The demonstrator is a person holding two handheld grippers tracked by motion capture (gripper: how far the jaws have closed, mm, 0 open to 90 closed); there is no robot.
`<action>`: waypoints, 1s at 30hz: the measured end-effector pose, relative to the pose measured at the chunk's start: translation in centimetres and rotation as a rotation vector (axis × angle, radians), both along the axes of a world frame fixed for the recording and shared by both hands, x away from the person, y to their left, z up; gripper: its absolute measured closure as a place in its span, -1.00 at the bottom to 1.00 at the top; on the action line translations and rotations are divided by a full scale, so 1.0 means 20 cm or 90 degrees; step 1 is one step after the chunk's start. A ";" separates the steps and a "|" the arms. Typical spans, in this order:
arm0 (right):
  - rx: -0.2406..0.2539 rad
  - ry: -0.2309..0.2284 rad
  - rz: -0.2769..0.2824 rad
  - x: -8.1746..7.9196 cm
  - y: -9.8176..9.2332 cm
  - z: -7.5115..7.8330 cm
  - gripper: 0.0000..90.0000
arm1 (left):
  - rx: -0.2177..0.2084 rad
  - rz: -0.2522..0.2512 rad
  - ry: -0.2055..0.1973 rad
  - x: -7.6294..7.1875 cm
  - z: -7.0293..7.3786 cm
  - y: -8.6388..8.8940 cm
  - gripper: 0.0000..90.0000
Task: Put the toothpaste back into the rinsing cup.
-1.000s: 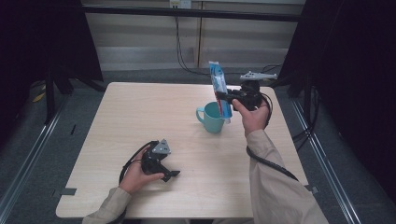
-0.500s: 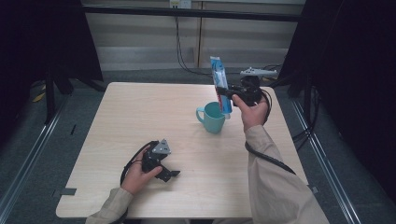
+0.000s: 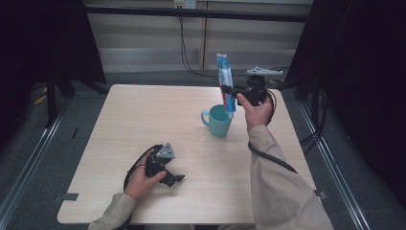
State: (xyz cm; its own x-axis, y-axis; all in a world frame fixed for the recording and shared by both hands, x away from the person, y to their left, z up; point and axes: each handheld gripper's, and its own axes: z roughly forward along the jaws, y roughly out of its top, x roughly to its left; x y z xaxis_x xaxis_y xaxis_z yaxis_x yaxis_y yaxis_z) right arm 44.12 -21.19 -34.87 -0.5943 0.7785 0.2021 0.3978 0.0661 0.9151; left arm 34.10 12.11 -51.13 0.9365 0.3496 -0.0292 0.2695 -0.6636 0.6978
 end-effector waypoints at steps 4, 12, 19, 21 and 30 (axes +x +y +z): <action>0.002 -0.004 -0.003 0.01 0.00 -0.01 0.55 | 0.000 0.000 0.000 0.00 0.00 0.00 -1.00; 0.004 -0.005 -0.008 0.04 0.00 -0.03 0.55 | 0.000 0.000 0.000 0.00 0.00 0.00 -1.00; 0.002 -0.007 -0.013 0.06 0.01 -0.05 0.55 | 0.001 -0.001 0.000 0.00 0.00 0.00 -1.00; 0.003 -0.007 -0.012 0.07 0.01 -0.05 0.55 | 0.001 -0.001 -0.001 0.00 0.00 0.00 -1.00; 0.005 -0.010 -0.010 0.10 0.04 -0.09 0.55 | 0.001 -0.001 0.000 0.00 0.00 0.00 -1.00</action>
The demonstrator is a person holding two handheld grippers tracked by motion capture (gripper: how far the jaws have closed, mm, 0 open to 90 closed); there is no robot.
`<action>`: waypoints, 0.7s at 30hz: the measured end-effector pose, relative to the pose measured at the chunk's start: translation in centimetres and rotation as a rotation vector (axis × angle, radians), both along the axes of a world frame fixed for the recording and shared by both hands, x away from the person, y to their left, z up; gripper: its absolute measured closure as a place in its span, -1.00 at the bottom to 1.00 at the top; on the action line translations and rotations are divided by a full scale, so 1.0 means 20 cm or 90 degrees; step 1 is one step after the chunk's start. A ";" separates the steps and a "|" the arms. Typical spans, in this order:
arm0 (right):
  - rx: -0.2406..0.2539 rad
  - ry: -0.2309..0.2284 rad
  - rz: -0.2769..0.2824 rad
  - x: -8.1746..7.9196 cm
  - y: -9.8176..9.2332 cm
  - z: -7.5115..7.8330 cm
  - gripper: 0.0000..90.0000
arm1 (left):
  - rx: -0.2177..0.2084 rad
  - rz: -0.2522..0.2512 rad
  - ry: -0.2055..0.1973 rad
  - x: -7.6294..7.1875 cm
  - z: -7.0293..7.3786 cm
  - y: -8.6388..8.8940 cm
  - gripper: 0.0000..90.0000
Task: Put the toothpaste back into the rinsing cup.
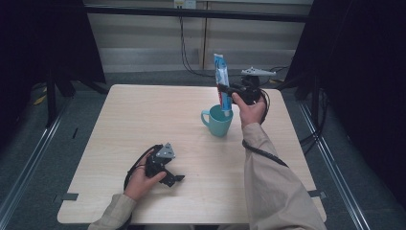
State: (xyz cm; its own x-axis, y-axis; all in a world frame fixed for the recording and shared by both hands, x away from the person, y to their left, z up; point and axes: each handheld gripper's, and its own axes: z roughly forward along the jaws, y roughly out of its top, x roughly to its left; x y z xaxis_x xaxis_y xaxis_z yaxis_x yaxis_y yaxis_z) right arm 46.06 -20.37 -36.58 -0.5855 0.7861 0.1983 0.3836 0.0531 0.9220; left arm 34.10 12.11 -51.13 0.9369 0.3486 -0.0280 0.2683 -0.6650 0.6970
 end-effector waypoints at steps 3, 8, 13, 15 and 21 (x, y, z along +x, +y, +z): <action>-0.002 -0.003 -0.003 0.01 0.01 -0.01 0.55 | 0.000 0.000 0.000 0.00 0.00 0.00 -1.00; -0.013 0.001 -0.006 0.01 0.02 -0.05 0.54 | 0.000 0.000 0.000 0.00 0.00 0.00 -1.00; -0.010 0.005 -0.005 0.01 0.03 -0.11 0.54 | -0.003 0.003 -0.002 0.00 0.00 0.00 -1.00; -0.011 0.005 -0.001 0.02 0.03 -0.12 0.54 | -0.003 0.002 -0.002 0.00 0.00 0.00 -1.00; -0.024 0.004 -0.002 0.02 0.05 -0.15 0.54 | -0.003 0.002 -0.002 0.00 0.00 0.00 -1.00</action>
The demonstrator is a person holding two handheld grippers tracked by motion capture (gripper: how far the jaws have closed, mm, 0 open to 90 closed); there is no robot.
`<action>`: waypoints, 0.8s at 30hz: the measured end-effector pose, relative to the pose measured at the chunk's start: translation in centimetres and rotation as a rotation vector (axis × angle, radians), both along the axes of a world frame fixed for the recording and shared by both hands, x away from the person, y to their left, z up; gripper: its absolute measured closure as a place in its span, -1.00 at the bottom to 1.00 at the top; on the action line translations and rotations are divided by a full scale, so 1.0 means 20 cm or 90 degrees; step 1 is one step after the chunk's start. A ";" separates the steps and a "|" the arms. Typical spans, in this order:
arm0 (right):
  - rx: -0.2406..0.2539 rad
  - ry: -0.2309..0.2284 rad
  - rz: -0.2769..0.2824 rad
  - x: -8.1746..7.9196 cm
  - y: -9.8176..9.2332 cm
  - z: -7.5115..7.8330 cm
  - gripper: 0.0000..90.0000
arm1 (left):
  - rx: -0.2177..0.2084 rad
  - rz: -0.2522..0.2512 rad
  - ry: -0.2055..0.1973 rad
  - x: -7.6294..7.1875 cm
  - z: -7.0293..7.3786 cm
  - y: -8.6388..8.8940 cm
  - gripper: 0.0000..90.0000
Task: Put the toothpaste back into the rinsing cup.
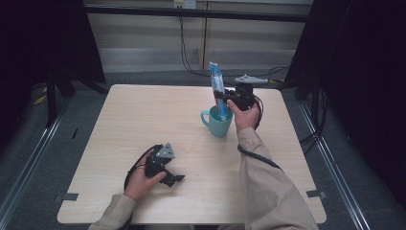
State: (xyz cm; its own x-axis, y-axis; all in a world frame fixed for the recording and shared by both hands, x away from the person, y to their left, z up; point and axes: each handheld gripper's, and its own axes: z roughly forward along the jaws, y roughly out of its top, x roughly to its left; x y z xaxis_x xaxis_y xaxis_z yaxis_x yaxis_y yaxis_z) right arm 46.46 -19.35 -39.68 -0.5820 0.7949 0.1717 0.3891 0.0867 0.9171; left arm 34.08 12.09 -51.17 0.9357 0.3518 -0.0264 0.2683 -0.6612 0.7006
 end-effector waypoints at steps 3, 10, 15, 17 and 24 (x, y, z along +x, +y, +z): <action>-0.002 0.003 -0.002 0.00 0.00 -0.02 0.54 | 0.000 0.000 0.000 0.00 0.00 0.00 -1.00; -0.009 0.005 0.006 -0.01 -0.01 -0.05 0.53 | 0.000 0.000 0.000 0.00 0.00 0.00 -1.00; -0.015 0.009 0.007 -0.01 0.00 -0.08 0.53 | 0.000 0.001 0.000 0.00 0.00 0.00 -1.00; -0.012 0.013 0.006 -0.01 -0.01 -0.09 0.53 | 0.000 0.001 0.000 0.00 0.00 0.00 -1.00; -0.010 0.016 0.003 -0.03 -0.02 -0.12 0.52 | -0.001 0.001 -0.001 0.00 0.00 0.00 -1.00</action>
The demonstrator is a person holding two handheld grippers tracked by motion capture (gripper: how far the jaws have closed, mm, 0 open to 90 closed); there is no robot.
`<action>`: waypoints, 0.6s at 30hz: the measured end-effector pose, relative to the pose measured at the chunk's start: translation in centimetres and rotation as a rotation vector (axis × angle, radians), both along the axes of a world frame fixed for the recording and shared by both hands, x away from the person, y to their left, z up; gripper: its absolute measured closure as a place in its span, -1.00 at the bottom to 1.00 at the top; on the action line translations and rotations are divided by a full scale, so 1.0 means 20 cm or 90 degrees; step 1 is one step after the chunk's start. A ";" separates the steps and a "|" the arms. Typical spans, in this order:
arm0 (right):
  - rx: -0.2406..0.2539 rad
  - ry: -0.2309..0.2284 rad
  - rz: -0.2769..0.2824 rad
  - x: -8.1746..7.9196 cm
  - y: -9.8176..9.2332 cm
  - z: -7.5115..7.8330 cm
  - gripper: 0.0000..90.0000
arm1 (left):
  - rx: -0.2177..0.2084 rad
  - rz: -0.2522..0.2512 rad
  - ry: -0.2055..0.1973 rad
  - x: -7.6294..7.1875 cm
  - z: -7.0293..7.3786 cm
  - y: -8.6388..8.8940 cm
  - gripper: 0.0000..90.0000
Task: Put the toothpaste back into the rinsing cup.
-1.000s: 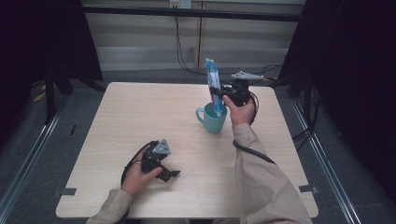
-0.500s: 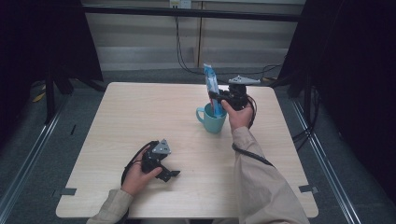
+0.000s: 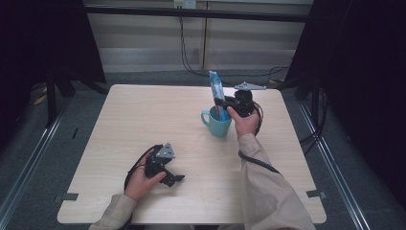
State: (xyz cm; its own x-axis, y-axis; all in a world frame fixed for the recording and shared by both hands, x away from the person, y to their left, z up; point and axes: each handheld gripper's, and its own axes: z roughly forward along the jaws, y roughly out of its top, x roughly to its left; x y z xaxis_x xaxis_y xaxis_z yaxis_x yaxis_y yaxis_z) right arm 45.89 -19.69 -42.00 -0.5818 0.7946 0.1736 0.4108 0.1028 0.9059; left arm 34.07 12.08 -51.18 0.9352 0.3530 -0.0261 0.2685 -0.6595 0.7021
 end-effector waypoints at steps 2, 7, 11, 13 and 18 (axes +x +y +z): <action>-0.001 0.004 0.003 0.00 0.00 -0.01 0.52 | -0.001 0.000 -0.001 0.00 0.00 0.00 -1.00; -0.005 0.006 -0.002 0.00 0.00 -0.03 0.52 | -0.002 0.001 -0.001 0.00 0.00 0.00 -1.00; -0.008 0.009 -0.004 0.00 0.00 -0.05 0.51 | 0.000 0.000 0.000 0.00 0.00 0.00 -1.00; -0.014 0.012 -0.003 0.00 0.01 -0.06 0.51 | 0.000 -0.001 0.000 0.00 0.00 0.00 -1.00; -0.018 0.016 -0.005 -0.01 0.00 -0.07 0.51 | 0.002 0.000 0.000 0.00 0.00 0.00 -1.00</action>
State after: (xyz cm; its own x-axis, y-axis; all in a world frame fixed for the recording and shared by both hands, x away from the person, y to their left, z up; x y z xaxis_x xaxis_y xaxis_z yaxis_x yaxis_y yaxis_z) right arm 45.70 -19.67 -43.43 -0.5706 0.8045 0.1650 0.4346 0.1253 0.8919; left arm 34.07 12.09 -51.16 0.9353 0.3530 -0.0252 0.2686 -0.6618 0.6999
